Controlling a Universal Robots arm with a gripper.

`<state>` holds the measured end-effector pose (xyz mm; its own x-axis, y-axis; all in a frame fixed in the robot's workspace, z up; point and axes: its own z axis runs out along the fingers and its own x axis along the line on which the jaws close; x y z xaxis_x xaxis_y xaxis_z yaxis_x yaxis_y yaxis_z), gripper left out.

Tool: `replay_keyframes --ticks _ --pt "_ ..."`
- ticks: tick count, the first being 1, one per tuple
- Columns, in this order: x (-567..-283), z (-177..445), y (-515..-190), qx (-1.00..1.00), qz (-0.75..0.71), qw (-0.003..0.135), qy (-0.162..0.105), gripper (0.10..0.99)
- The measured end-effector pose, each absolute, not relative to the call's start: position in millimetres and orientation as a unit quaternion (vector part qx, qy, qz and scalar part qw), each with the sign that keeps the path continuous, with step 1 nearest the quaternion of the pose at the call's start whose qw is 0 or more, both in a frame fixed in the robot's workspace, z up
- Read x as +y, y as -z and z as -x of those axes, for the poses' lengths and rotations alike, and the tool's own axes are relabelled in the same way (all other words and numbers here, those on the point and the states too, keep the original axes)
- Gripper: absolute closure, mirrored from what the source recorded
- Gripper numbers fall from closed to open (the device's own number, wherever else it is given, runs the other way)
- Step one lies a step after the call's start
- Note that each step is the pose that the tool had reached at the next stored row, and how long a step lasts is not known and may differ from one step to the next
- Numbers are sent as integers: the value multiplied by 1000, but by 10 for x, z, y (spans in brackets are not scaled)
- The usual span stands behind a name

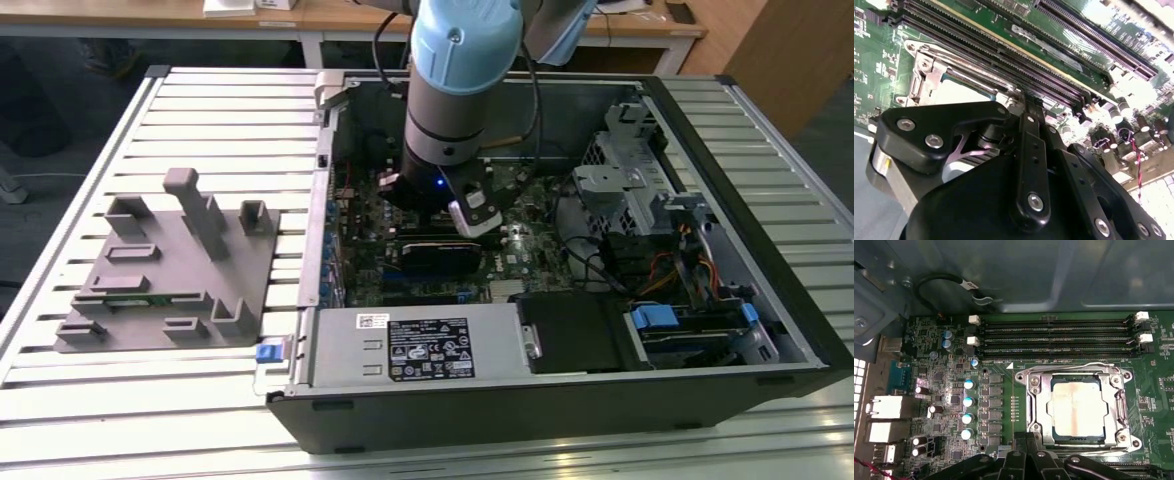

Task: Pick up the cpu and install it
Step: 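Install the second cpu locking lever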

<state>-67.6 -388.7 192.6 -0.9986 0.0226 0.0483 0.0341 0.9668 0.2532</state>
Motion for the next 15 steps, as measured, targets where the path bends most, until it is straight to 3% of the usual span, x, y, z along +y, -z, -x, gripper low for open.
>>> replay_keyframes --ticks 15 --pt "-3887 682 -2117 -991 14 22 128 980"
